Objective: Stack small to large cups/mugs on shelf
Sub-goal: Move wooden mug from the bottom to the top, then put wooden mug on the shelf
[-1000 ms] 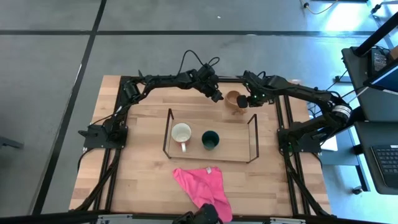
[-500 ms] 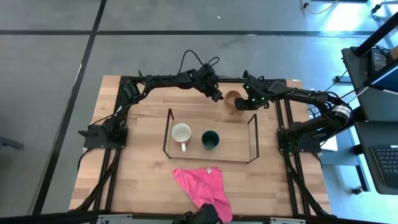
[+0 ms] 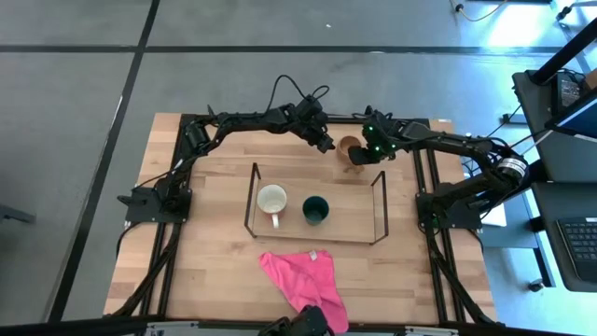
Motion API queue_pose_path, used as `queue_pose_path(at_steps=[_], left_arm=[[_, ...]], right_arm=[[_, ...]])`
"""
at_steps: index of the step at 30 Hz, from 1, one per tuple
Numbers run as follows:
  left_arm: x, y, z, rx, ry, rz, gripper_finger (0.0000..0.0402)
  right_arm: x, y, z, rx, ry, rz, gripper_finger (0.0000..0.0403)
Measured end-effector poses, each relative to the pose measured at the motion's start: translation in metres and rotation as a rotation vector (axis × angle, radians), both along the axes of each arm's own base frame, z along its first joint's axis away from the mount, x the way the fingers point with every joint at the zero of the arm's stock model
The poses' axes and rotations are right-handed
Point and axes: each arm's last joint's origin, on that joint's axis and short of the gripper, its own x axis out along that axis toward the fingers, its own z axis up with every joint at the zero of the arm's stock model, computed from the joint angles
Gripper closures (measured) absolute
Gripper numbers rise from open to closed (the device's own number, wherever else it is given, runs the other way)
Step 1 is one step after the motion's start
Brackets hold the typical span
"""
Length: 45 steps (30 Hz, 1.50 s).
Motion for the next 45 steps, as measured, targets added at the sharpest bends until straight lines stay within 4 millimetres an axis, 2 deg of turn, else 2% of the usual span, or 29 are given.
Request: queue_pose_path(at_steps=[4,9,14,18,29,38,45], left_arm=[[0.000,0.000,0.000,-0.001,0.010,0.016,0.0315],[0.000,-0.001,-0.001,0.003,0.022,0.041,0.0315],[0.001,-0.001,-0.001,0.004,0.019,0.040,0.0315],[0.001,-0.001,0.000,0.006,0.015,0.040,0.0315],[0.001,-0.001,0.000,0.004,0.013,0.035,0.0315],[0.001,-0.001,0.000,0.004,0.013,0.035,0.0315],[0.001,-0.001,0.000,0.006,0.013,0.033,0.0315]], right_arm=[[0.004,-0.006,0.014,-0.096,0.026,-0.024,0.0398],[-0.007,-0.009,0.026,-0.148,0.228,-0.105,0.0398],[-0.018,-0.007,0.013,-0.004,0.217,-0.059,0.0398],[-0.017,-0.007,0.000,0.045,0.198,-0.057,0.0398],[-0.001,-0.012,-0.025,0.088,0.148,-0.001,0.0398],[0.013,-0.015,-0.028,0.119,0.004,0.063,0.0398],[0.005,-0.013,-0.028,0.070,0.126,0.020,0.0398]])
